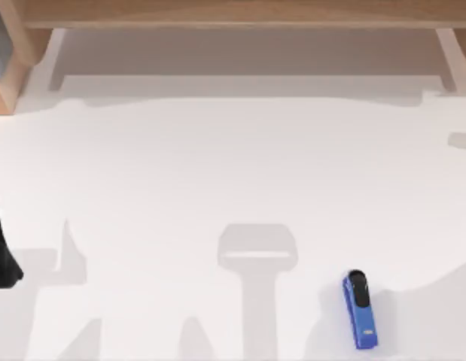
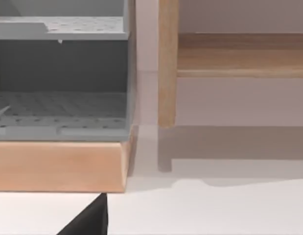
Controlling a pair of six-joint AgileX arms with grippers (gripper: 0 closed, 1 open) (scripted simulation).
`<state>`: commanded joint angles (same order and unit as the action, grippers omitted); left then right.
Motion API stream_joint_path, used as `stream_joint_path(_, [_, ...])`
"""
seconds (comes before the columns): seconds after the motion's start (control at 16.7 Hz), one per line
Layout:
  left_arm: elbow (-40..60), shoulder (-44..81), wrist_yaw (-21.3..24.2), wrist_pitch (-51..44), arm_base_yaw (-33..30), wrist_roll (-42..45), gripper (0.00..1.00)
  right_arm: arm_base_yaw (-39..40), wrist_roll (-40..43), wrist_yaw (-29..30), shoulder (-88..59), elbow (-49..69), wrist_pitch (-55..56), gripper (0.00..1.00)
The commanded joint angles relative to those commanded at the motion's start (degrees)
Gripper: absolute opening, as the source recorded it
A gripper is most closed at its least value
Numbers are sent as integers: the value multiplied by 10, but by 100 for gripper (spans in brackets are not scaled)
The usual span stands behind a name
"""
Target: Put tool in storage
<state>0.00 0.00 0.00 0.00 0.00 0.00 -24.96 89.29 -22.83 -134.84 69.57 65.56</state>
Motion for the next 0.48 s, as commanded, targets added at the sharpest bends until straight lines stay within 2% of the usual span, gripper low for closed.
stream_joint_path(0.42, [0,0,0,0,0,0,100,0,0,0,0,0,0,2])
stream_joint_path(0.48, [0,0,0,0,0,0,100,0,0,0,0,0,0,0])
